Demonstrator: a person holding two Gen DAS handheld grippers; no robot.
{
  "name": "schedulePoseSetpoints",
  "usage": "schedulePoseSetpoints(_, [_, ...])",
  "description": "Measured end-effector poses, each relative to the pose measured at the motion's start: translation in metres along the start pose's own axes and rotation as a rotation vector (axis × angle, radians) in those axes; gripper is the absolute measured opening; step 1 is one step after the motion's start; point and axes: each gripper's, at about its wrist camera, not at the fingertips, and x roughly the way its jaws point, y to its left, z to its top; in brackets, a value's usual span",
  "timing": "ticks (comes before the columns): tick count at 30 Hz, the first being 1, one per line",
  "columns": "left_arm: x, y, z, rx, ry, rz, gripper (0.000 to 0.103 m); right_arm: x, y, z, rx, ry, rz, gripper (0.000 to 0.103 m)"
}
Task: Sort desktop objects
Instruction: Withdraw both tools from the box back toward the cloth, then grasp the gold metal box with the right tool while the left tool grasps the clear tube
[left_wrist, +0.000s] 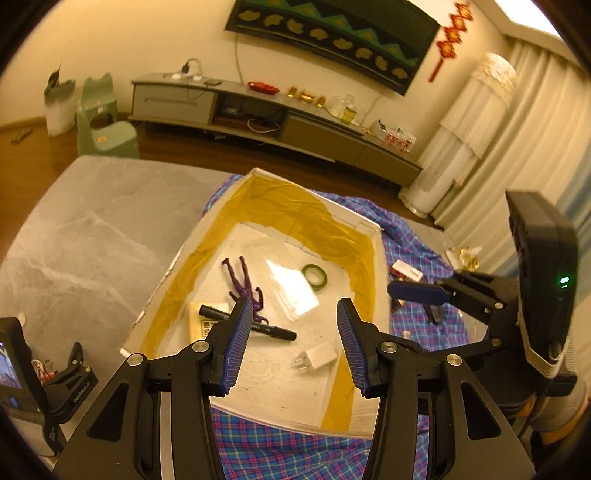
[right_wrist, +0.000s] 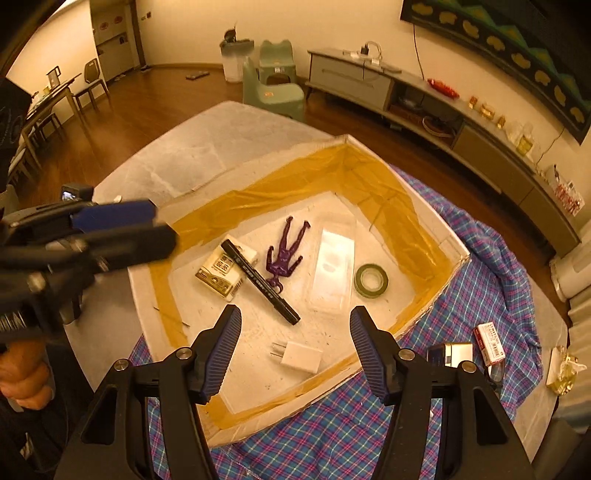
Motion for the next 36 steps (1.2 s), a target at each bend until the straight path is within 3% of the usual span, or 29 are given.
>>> schedulePoseSetpoints(6, [-0.01, -0.037, -0.009, 0.093, -0.088, 0.127, 0.05, -0.026, -0.001, -0.013, 0.012, -0.135, 0.014, 0.064])
schedulePoseSetpoints(9, [-0.013, -0.052, -0.013, 0.127, -0.107, 0.126, 0.05, -0.038, -0.006, -0.024, 0.01, -0.203, -0.028, 0.067])
schedulePoseSetpoints(17, [-0.006, -0.096, -0.024, 0.206, -0.129, 0.057, 0.05, -0.063, -0.052, -0.071, 0.103, -0.335, -0.026, 0.067])
schedulePoseSetpoints(28, [0.066, -0.171, -0.056, 0.326, 0.045, -0.001, 0.05, -0.071, -0.196, -0.13, 0.466, -0.326, -0.074, 0.067])
schedulePoseSetpoints(32, [0.1, -0.174, -0.069, 0.322, 0.134, -0.001, 0.05, -0.051, -0.232, -0.149, 0.533, -0.273, -0.081, 0.067])
schedulePoseSetpoints(36, [0.126, -0.171, -0.081, 0.29, 0.212, 0.006, 0.05, -0.004, -0.233, -0.149, 0.48, -0.184, -0.029, 0.069])
